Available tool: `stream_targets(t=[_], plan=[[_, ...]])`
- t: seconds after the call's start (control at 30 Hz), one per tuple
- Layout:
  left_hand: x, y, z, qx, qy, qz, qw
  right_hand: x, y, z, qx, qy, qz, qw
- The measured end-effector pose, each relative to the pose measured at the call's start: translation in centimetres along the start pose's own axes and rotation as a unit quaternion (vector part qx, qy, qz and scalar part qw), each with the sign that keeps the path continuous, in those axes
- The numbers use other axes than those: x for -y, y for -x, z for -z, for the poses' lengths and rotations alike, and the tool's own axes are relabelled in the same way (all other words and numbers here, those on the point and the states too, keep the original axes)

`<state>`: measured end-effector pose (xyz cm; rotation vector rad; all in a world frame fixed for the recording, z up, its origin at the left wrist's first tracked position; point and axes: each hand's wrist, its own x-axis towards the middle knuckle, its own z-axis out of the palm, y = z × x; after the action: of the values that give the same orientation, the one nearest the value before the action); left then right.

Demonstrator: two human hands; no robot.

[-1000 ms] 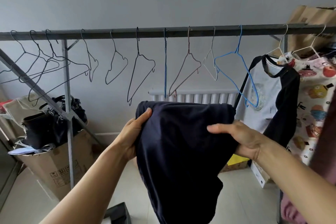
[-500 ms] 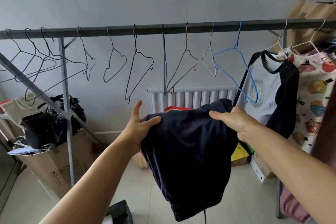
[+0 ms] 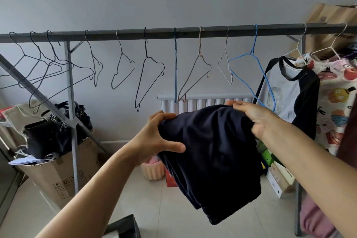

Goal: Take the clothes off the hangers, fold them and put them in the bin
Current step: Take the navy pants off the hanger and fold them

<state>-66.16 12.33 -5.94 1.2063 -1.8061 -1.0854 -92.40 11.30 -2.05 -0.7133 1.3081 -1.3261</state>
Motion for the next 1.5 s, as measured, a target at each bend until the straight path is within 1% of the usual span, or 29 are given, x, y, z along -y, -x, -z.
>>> stream_targets(t=[0.1, 0.2, 0.3, 0.37, 0.43, 0.53, 0.63, 0.7, 0.73, 0.8, 0.83, 0.87, 0.9, 0.93, 0.97, 1.0, 1.03, 1.13, 1.2, 1.23, 1.27, 1.3, 1.33, 1.37, 1.4, 1.43, 1.47, 1.5], plan=[[0.0, -0.2, -0.1, -0.026, -0.117, -0.041, 0.992, 0.5, 1.0, -0.4, 0.034, -0.007, -0.037, 0.999], [0.0, -0.1, 0.1, -0.058, -0.228, -0.081, 0.969, 1.0, 1.8, -0.4, 0.057, -0.002, -0.051, 0.997], [-0.6, 0.6, 1.0, -0.097, -0.238, -0.084, 0.963, 1.6, 2.3, 0.0, 0.054, -0.018, -0.043, 0.997], [-0.8, 0.8, 1.9, -0.108, -0.197, -0.069, 0.972, 1.8, 2.5, 0.4, 0.05, -0.038, -0.031, 0.998], [-1.0, 0.9, 2.4, -0.096, -0.108, -0.055, 0.988, 2.0, 2.5, 0.8, 0.046, -0.028, -0.017, 0.998], [-1.2, 1.0, 2.3, -0.079, 0.006, -0.026, 0.996, 2.2, 2.9, 0.7, 0.034, 0.042, 0.012, 0.998], [-1.8, 1.2, 1.9, -0.059, 0.109, -0.015, 0.992, 2.2, 2.6, 1.3, 0.019, 0.099, 0.064, 0.993], [-2.2, 1.1, 1.8, -0.057, 0.166, -0.014, 0.984, 1.8, 2.1, 1.9, 0.024, 0.198, 0.101, 0.975], [-2.4, 0.9, 1.8, -0.053, 0.18, -0.014, 0.982, 1.6, 2.0, 2.1, 0.021, 0.265, 0.124, 0.956], [-2.6, 0.5, 1.9, -0.041, 0.179, -0.017, 0.983, 1.2, 2.4, 2.4, 0.006, 0.39, 0.201, 0.899], [-2.7, 0.3, 2.0, -0.031, 0.166, -0.022, 0.985, 1.1, 2.8, 2.3, 0.015, 0.416, 0.248, 0.875], [-2.8, 0.1, 2.1, -0.021, 0.147, -0.029, 0.988, 1.0, 3.4, 1.9, 0.052, 0.423, 0.29, 0.857], [-3.0, -0.1, 2.1, -0.01, 0.126, -0.038, 0.991, 0.8, 4.2, 1.1, 0.113, 0.423, 0.317, 0.841], [-3.1, -0.4, 2.0, 0.002, 0.106, -0.048, 0.993, 0.3, 4.9, 0.1, 0.174, 0.434, 0.321, 0.824], [-3.4, -0.7, 1.8, 0.015, 0.09, -0.057, 0.994, -0.2, 5.3, -0.8, 0.219, 0.46, 0.307, 0.804], [-3.6, -0.9, 1.7, 0.028, 0.081, -0.068, 0.994, -0.9, 5.6, -1.7, 0.246, 0.482, 0.29, 0.789], [-3.8, -1.1, 1.5, 0.04, 0.078, -0.078, 0.993, -1.4, 5.4, -2.3, 0.257, 0.489, 0.274, 0.787], [-4.1, -1.3, 1.5, 0.065, 0.066, -0.097, 0.991, -2.0, 4.8, -2.6, 0.274, 0.434, 0.238, 0.825], [-4.1, -1.4, 1.3, 0.047, 0.042, -0.09, 0.994, -2.2, 4.4, -2.3, 0.247, 0.416, 0.222, 0.847], [-4.1, -1.4, 1.1, 0.017, 0.027, -0.085, 0.996, -2.3, 4.3, -2.1, 0.228, 0.408, 0.215, 0.858], [-4.0, -1.5, 0.9, -0.032, 0.003, -0.086, 0.996, -2.4, 4.0, -2.1, 0.201, 0.405, 0.212, 0.866], [-4.0, -1.3, 0.6, -0.102, -0.027, -0.1, 0.989, -2.5, 3.8, -2.0, 0.163, 0.41, 0.213, 0.872], [-4.1, -0.9, 0.2, -0.177, -0.049, -0.117, 0.976, -2.6, 3.4, -2.0, 0.116, 0.422, 0.219, 0.872], [-4.1, -0.2, -0.2, -0.222, -0.046, -0.122, 0.966, -2.7, 3.2, -2.0, 0.065, 0.436, 0.227, 0.868], [-4.1, 0.6, -0.8, -0.219, -0.02, -0.106, 0.97, -2.7, 3.0, -2.0, 0.016, 0.449, 0.24, 0.861], [-3.8, 1.4, -1.5, -0.178, 0.016, -0.071, 0.981, -2.7, 3.0, -2.1, -0.026, 0.463, 0.261, 0.847], [-3.5, 2.3, -2.4, -0.111, 0.054, -0.019, 0.992, -2.7, 3.2, -2.3, -0.061, 0.478, 0.289, 0.827], [-3.0, 3.0, -3.3, -0.042, 0.083, 0.029, 0.995, -2.8, 3.7, -2.7, -0.09, 0.494, 0.319, 0.804]])
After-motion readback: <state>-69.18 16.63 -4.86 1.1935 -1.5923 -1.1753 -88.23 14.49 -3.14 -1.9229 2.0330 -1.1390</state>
